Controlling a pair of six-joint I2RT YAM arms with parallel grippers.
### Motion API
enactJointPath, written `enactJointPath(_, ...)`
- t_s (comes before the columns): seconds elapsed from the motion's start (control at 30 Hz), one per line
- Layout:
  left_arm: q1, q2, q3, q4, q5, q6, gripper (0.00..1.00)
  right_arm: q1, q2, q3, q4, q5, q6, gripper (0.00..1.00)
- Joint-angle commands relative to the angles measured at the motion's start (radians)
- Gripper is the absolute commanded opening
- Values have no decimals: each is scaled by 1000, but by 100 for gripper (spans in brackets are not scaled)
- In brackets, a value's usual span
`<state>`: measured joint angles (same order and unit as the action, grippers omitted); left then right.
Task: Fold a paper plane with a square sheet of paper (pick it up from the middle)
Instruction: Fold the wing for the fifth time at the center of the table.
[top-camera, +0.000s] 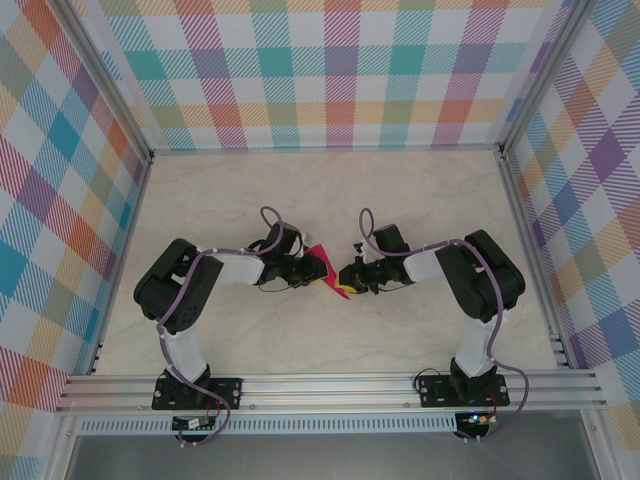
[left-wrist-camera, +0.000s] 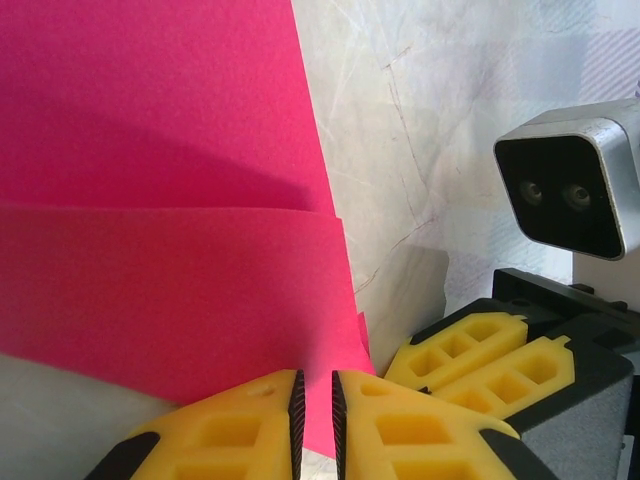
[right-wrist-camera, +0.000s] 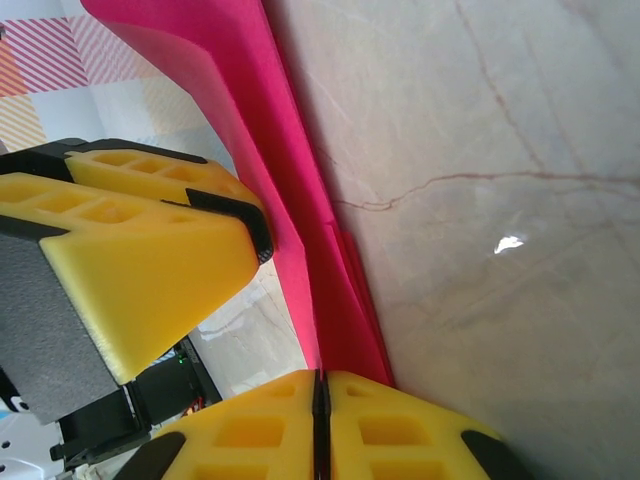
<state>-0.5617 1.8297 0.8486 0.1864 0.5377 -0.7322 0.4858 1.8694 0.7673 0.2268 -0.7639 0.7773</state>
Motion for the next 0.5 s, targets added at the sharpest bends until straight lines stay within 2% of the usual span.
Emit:
enactJointPath(0.0, -14, 23, 23, -28, -17, 18, 18, -4, 1, 12, -40, -2, -15, 14)
enactJointPath(0.17, -12, 26, 26, -31, -15, 19, 17, -5, -45, 24, -80, 16, -34, 23)
enactJointPath(0.47, -14, 17, 24, -30, -13, 21, 17, -10, -85, 17, -90, 78, -28, 27)
